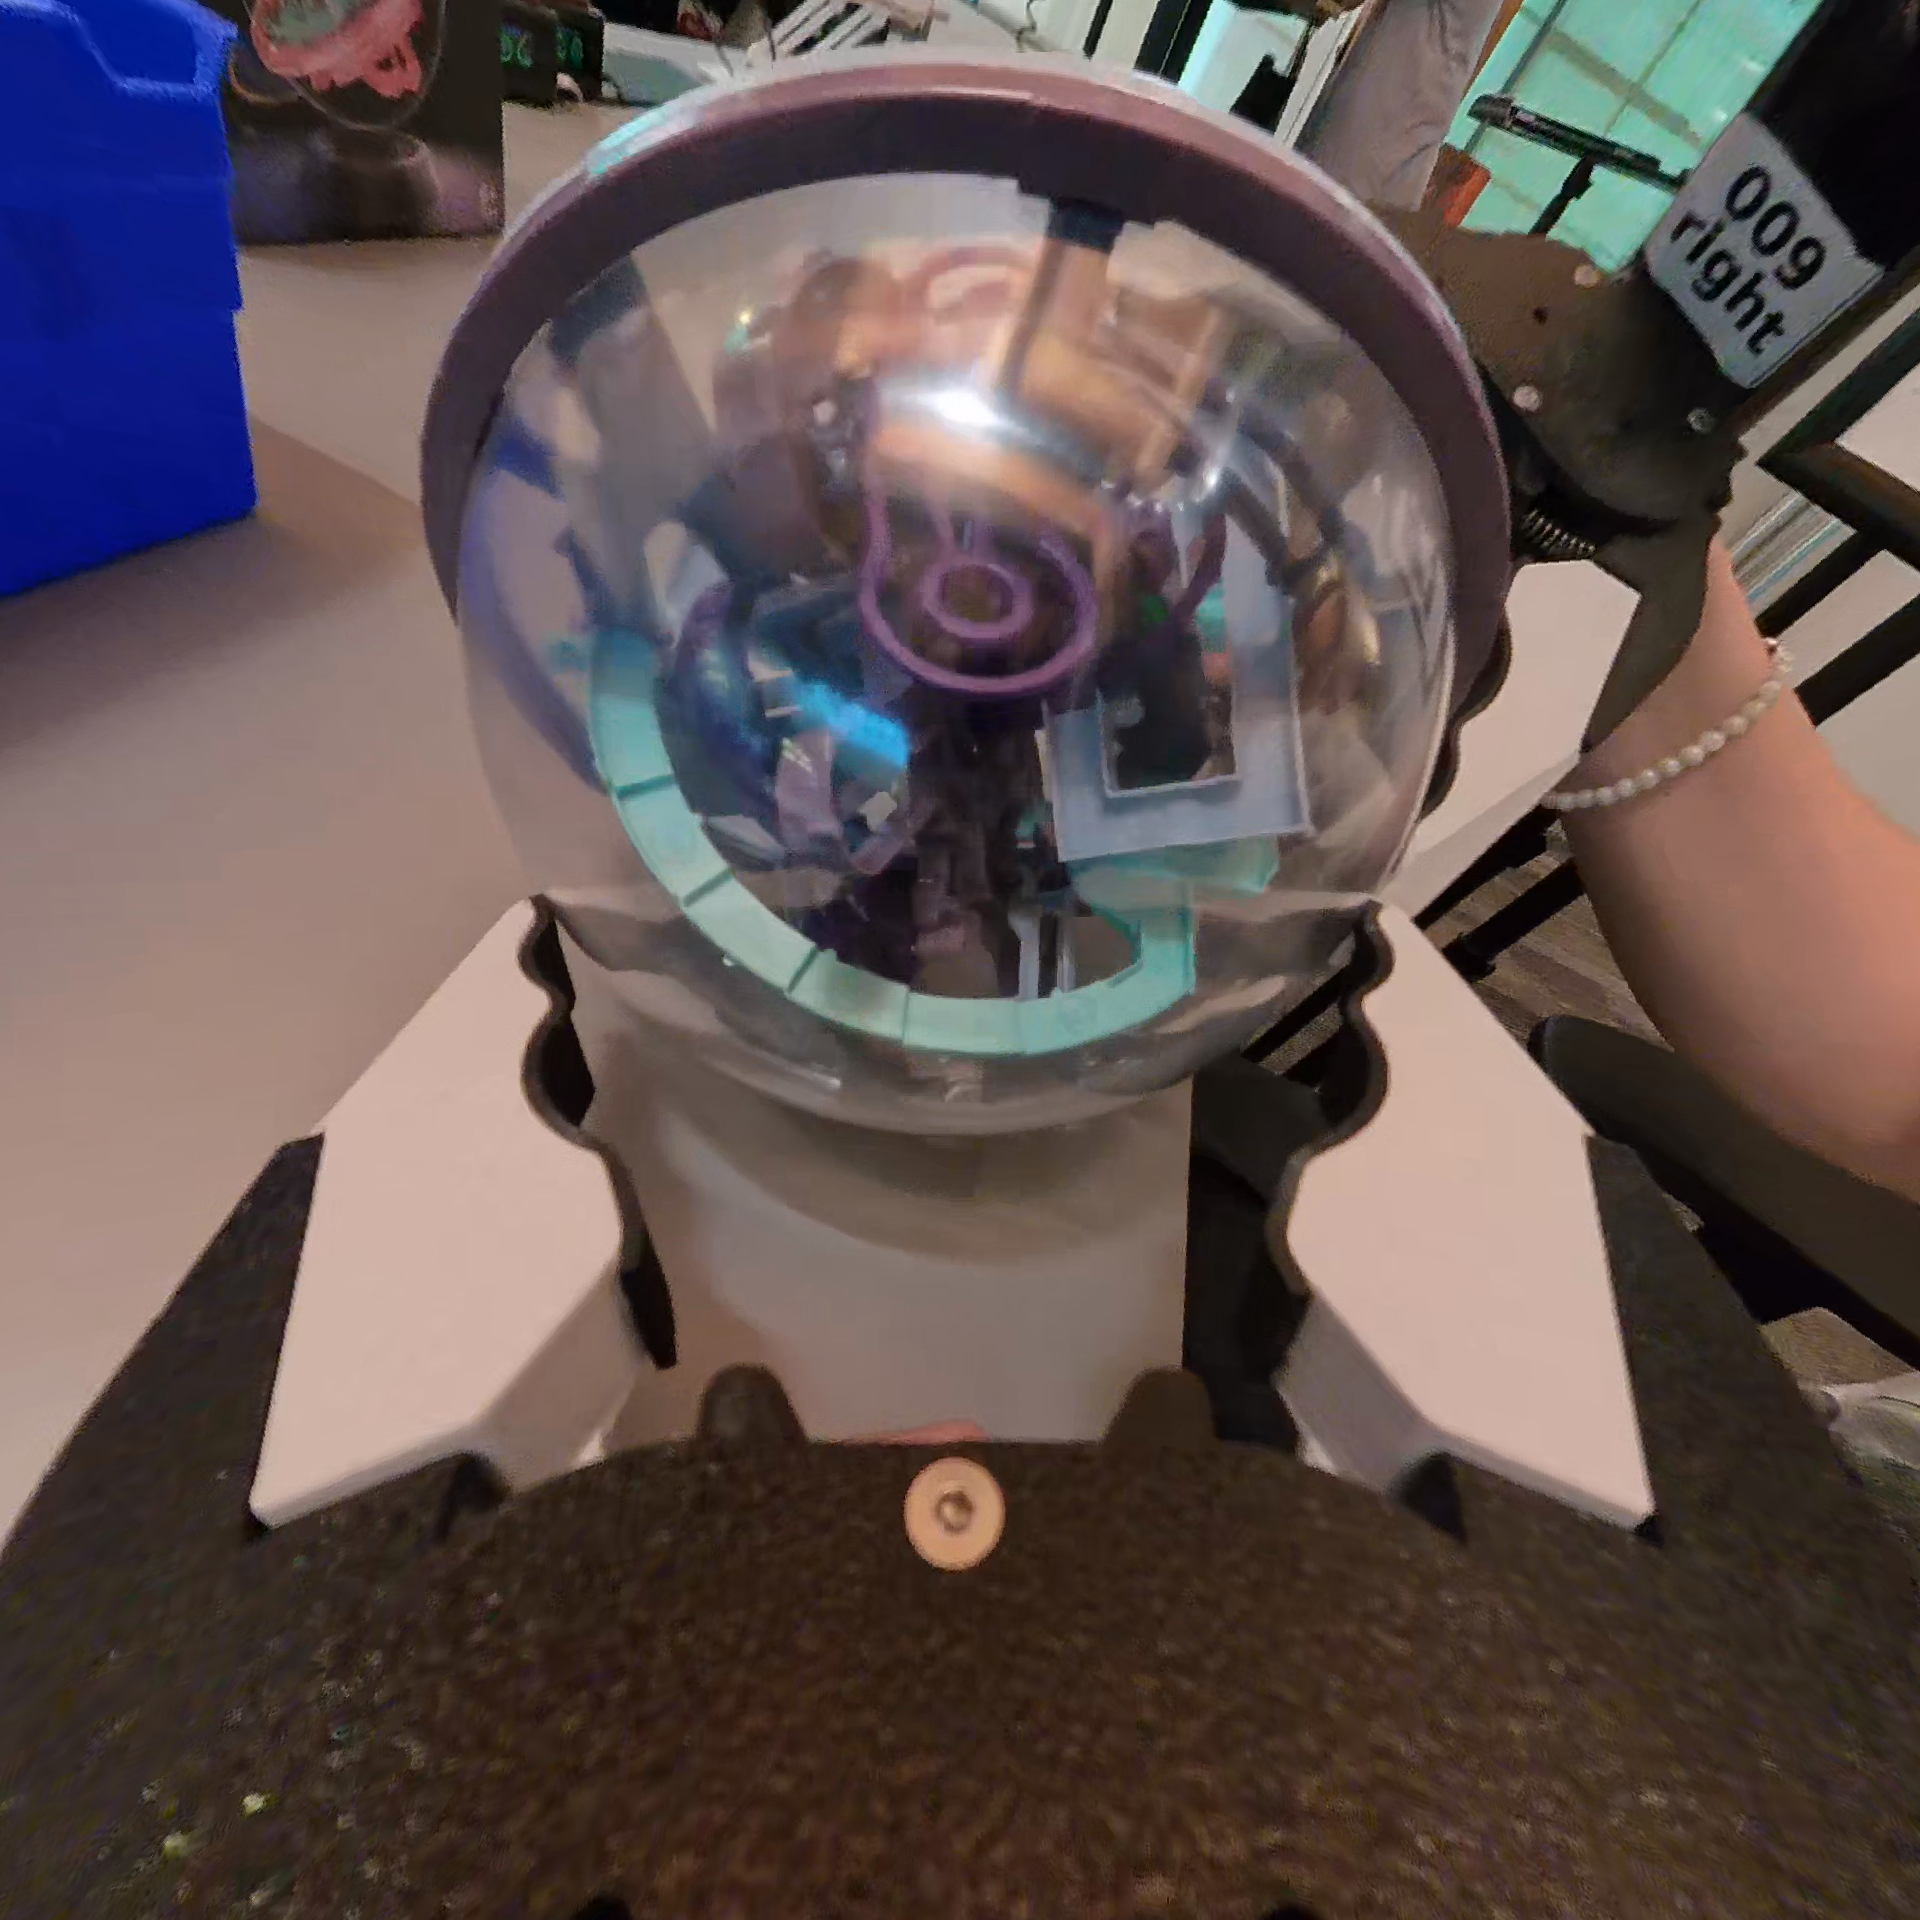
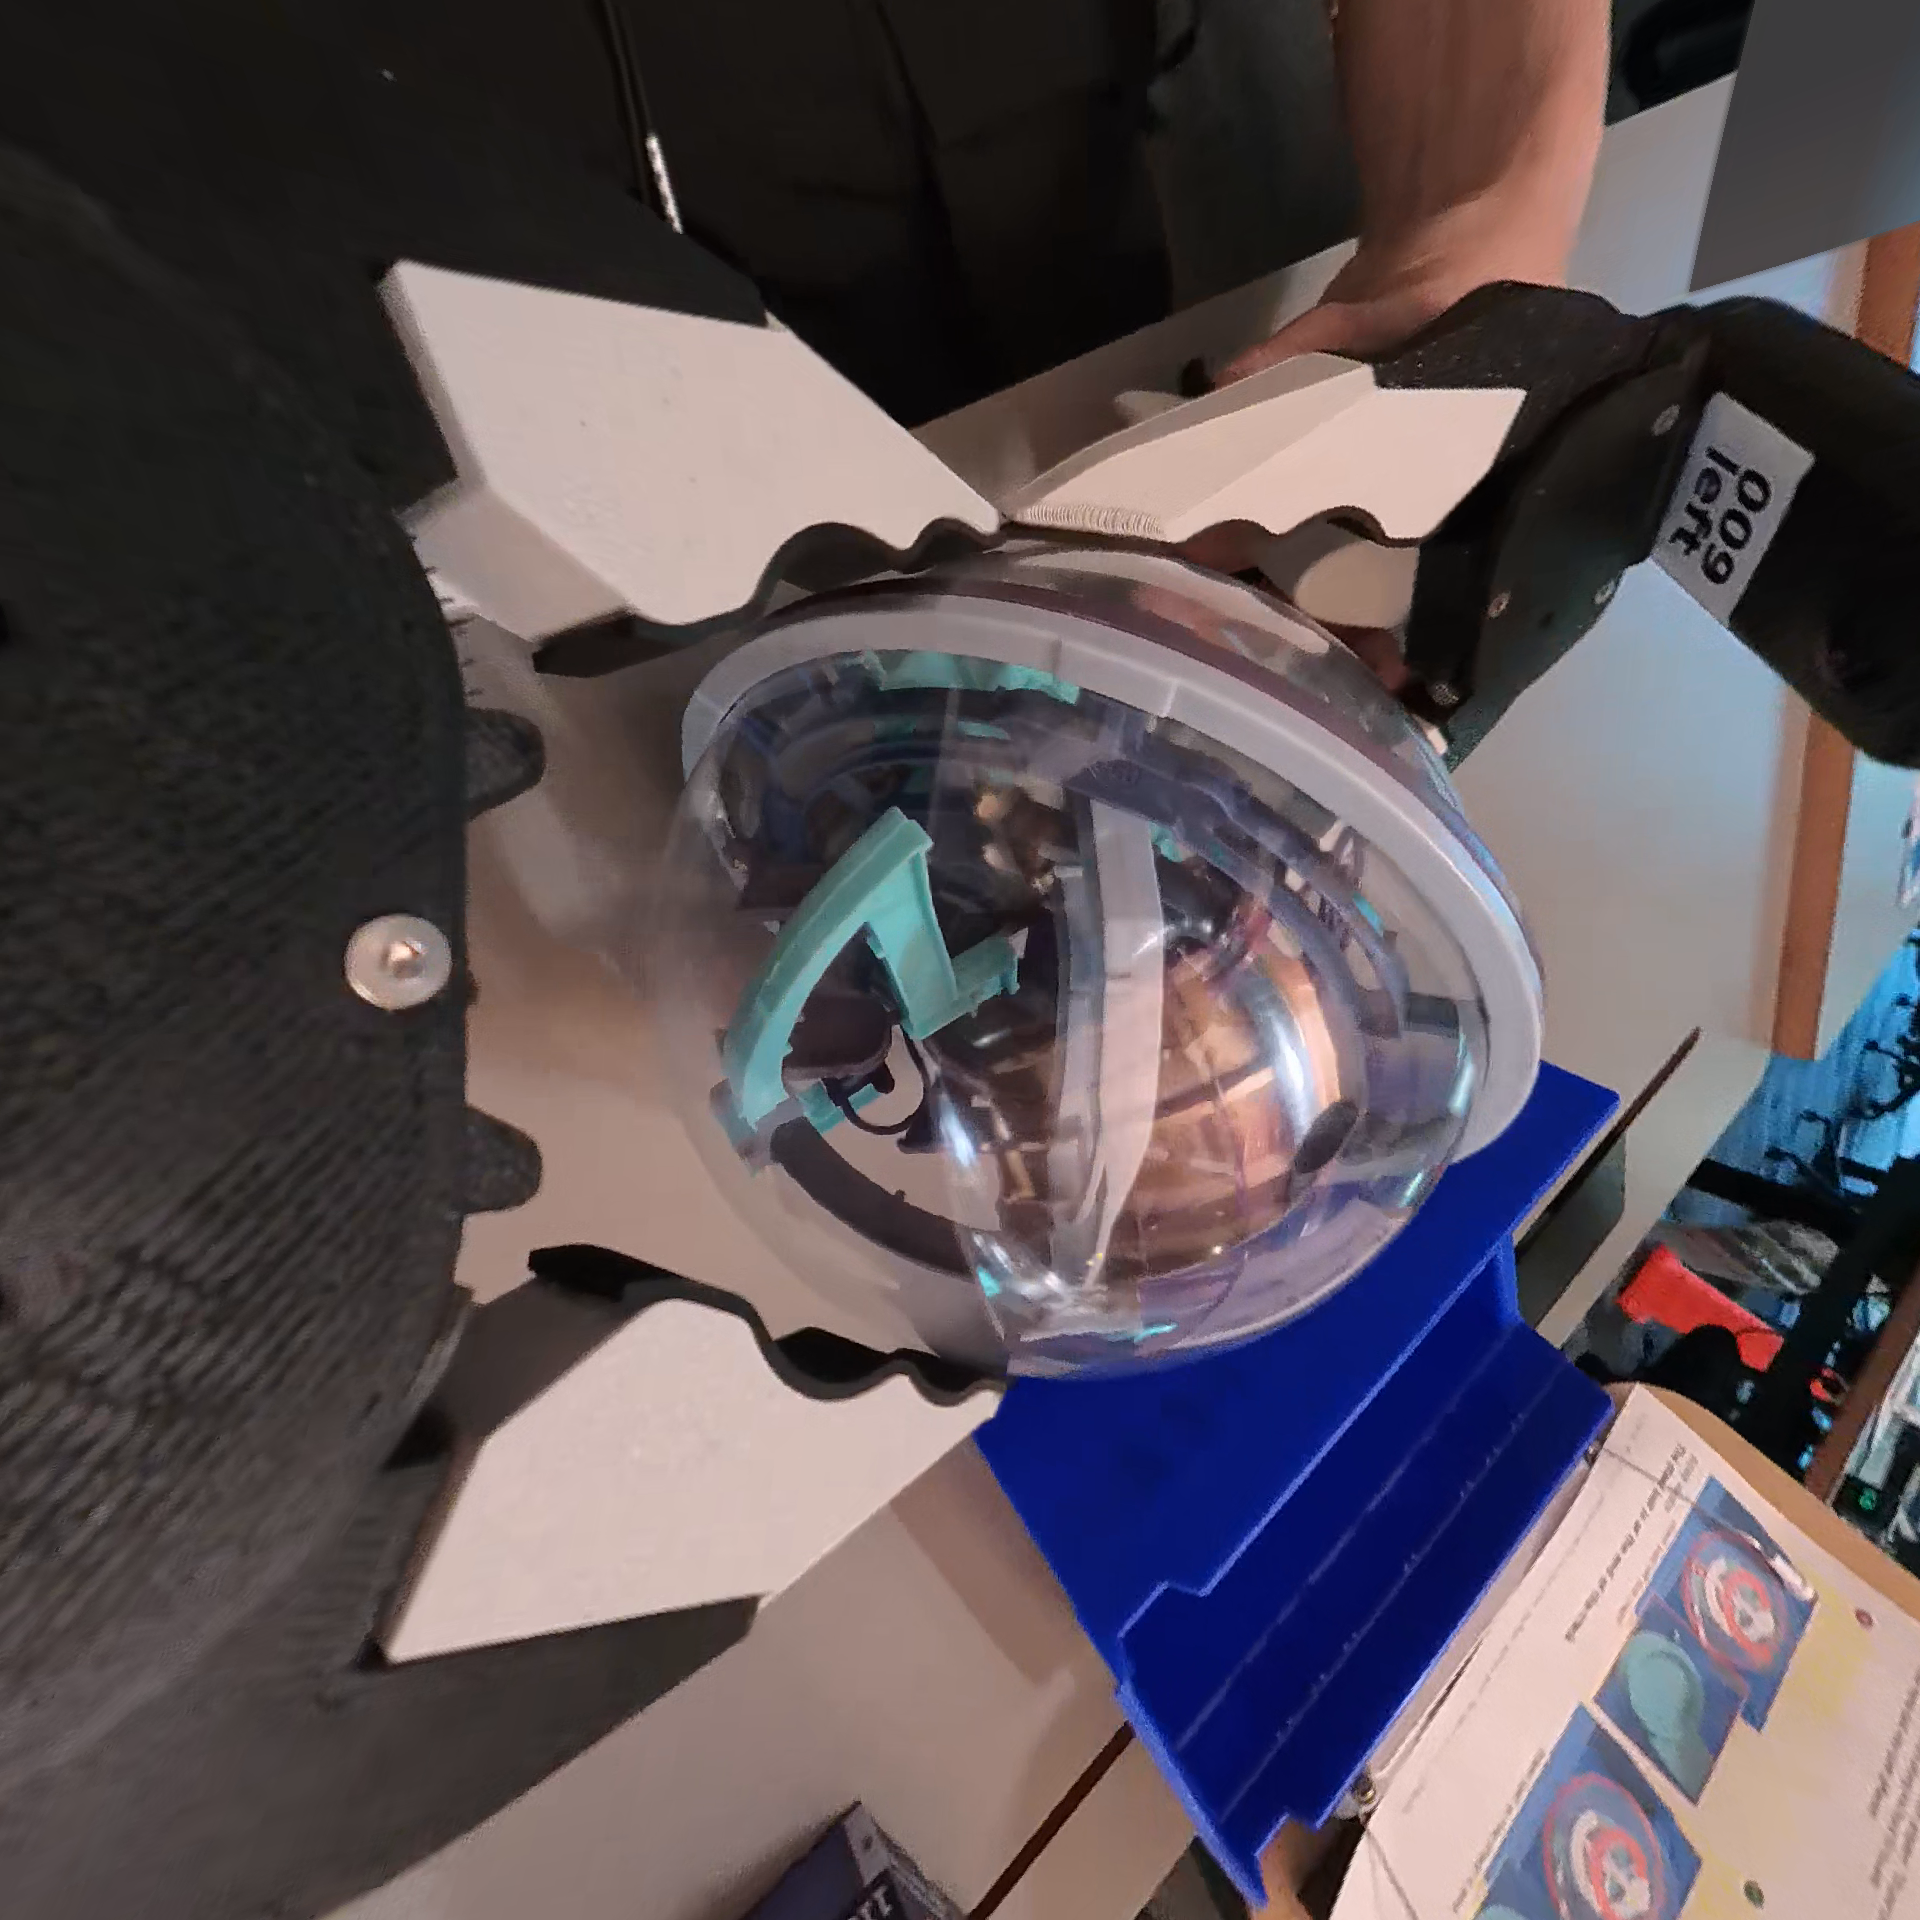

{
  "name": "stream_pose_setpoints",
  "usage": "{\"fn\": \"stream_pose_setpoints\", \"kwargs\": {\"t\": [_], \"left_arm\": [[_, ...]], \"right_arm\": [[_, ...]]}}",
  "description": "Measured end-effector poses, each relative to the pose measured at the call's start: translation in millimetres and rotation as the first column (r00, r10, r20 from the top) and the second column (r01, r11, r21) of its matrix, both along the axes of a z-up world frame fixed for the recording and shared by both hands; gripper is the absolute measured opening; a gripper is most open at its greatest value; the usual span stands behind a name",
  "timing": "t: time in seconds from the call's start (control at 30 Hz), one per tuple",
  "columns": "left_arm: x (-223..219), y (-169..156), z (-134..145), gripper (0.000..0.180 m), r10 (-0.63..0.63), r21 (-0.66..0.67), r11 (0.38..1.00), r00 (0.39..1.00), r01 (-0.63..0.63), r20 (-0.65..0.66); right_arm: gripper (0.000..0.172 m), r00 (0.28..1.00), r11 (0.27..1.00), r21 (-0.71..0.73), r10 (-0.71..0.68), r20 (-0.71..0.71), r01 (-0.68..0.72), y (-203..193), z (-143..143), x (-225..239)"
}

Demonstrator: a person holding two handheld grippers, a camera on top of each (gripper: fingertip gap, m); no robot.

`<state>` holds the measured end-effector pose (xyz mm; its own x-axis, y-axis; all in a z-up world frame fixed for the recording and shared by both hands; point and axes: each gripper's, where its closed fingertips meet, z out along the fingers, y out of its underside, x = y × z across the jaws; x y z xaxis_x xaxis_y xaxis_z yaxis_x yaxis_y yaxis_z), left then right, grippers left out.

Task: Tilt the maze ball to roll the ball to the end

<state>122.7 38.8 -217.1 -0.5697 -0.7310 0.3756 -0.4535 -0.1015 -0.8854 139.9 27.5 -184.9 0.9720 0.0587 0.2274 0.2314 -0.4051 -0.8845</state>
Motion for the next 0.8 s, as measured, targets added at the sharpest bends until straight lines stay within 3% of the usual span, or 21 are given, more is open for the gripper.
{"fn": "stream_pose_setpoints", "kwargs": {"t": [0.3,0.57,0.8], "left_arm": [[-1.1,-9.0,9.4,0.139,-0.021,0.054,0.998,0.993,0.014,0.118],[-3.4,-12.0,10.6,0.138,-0.036,0.085,0.996,0.989,0.024,0.146],[-6.6,-14.4,12.4,0.135,-0.076,0.192,0.981,0.969,0.030,0.234]], "right_arm": [[0.142,0.996,0.995,0.064,-0.072,-0.059,0.076,-17.4,-0.6,-3.2],[0.142,0.995,0.992,0.086,-0.084,-0.062,0.089,-21.6,-1.1,-5.8],[0.142,0.992,0.987,0.112,-0.112,-0.050,0.117,-29.3,-5.8,-8.8]]}}
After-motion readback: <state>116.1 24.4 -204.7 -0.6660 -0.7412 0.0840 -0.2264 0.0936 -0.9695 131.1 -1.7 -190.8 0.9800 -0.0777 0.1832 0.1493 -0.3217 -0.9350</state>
